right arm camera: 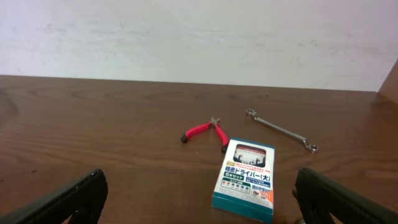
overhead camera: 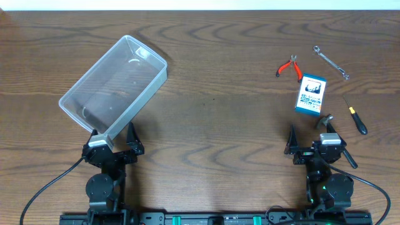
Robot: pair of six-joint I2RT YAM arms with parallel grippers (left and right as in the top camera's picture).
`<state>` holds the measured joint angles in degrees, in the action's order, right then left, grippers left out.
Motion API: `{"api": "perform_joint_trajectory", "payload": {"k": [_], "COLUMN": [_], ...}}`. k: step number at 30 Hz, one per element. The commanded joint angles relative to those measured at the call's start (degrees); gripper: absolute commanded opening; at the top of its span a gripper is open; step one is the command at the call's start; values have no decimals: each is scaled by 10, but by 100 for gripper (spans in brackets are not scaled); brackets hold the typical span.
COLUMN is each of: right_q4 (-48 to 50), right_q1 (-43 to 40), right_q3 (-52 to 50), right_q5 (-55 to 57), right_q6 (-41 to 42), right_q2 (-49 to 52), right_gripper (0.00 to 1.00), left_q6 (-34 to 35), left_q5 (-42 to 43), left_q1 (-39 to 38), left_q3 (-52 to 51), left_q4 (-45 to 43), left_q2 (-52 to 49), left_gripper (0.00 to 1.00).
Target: Pack container
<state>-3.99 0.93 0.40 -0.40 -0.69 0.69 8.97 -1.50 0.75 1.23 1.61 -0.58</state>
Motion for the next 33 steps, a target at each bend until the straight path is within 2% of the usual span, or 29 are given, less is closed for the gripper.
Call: {"api": "perform_joint_trajectory", "payload": {"k": [1, 14, 18, 20, 22, 25, 29, 33], "right_q4": [-3, 11, 7, 40, 73, 68, 55, 43], "right_q1": [-5, -5, -5, -5, -5, -5, -5, -5], "right_q3": [-1, -1, -1, -1, -1, -1, 12, 62], "right_q5": [2, 6, -1, -13, -24, -34, -50, -50], "right_q6": [-9, -9, -5, 31, 78, 132, 144, 143], "right_q2": [-4, -4, -4, -4, -3, 6, 52, 130], "right_gripper": [99, 99, 99, 99, 99, 99, 99, 99], "left_q6": [-10, -9, 88, 134, 151, 137, 75, 59], "left_q5": [-5, -5, -5, -4, 9, 15, 15, 14], "left_q1": [3, 3, 3, 3, 3, 3, 3, 3], "left_q3": [-10, -10, -10, -5, 9, 52, 142, 267], "left_q4": [25, 23, 24, 30, 41, 60, 64, 104], "left_q2": [3, 2, 1, -6, -22, -67, -172, -306], "left_gripper": [98, 98, 98, 98, 98, 98, 98, 98]}}
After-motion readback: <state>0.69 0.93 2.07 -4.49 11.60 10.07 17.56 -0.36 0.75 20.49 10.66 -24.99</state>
